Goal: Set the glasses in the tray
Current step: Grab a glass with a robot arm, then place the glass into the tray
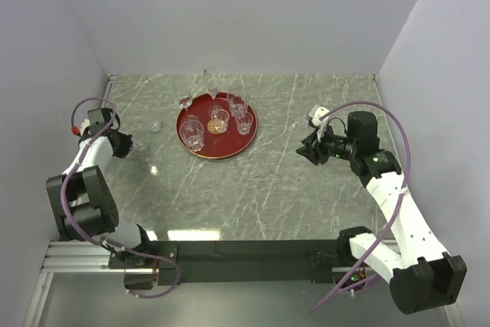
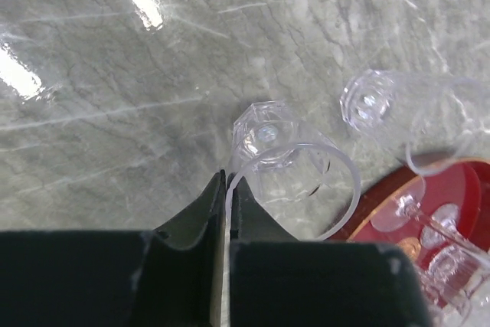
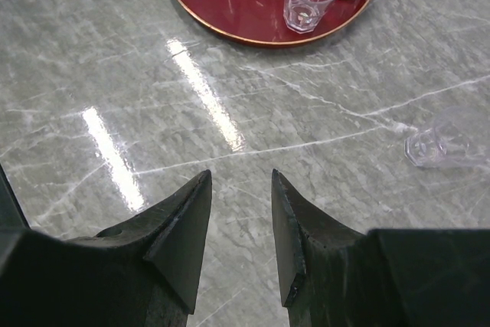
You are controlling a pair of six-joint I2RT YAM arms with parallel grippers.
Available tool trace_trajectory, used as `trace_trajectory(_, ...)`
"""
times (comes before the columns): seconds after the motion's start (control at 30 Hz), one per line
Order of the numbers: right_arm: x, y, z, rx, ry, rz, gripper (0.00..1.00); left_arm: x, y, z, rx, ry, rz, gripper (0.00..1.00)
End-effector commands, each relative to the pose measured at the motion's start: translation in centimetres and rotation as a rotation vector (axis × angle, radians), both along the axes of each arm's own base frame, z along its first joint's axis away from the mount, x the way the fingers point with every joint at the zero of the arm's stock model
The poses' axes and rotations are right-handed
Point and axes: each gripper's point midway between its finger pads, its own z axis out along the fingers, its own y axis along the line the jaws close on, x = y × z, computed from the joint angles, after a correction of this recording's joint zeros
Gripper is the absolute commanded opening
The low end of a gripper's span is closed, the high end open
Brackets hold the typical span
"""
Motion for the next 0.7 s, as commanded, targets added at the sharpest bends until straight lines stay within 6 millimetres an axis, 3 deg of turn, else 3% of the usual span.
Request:
trace_trajectory(0.0,0.3,-0.1,0.3,0.010,-0.021,0.002,0.44,0.0,0.2,2.9,0.053,-0.085,-0.034,0.00)
trace_trajectory(0.27,0.4,-0.2,0.3,0.010,-0.020,-0.002,0.45,-2.7,-2.7,4.1,0.021,-0.166,-0.148,0.00)
trace_trajectory(0.47,0.4,-0.3,0.3,0.009,-0.021,-0.004,0.45,-2.8,-4.3,8.0,0.008,-0.283,-0.203,0.00)
trace_trajectory(0.67,0.4,-0.4,0.3,0.010,-0.020,-0.010,0.45,-3.5,-5.6,10.6,0.021,-0.349,-0.287,0.00)
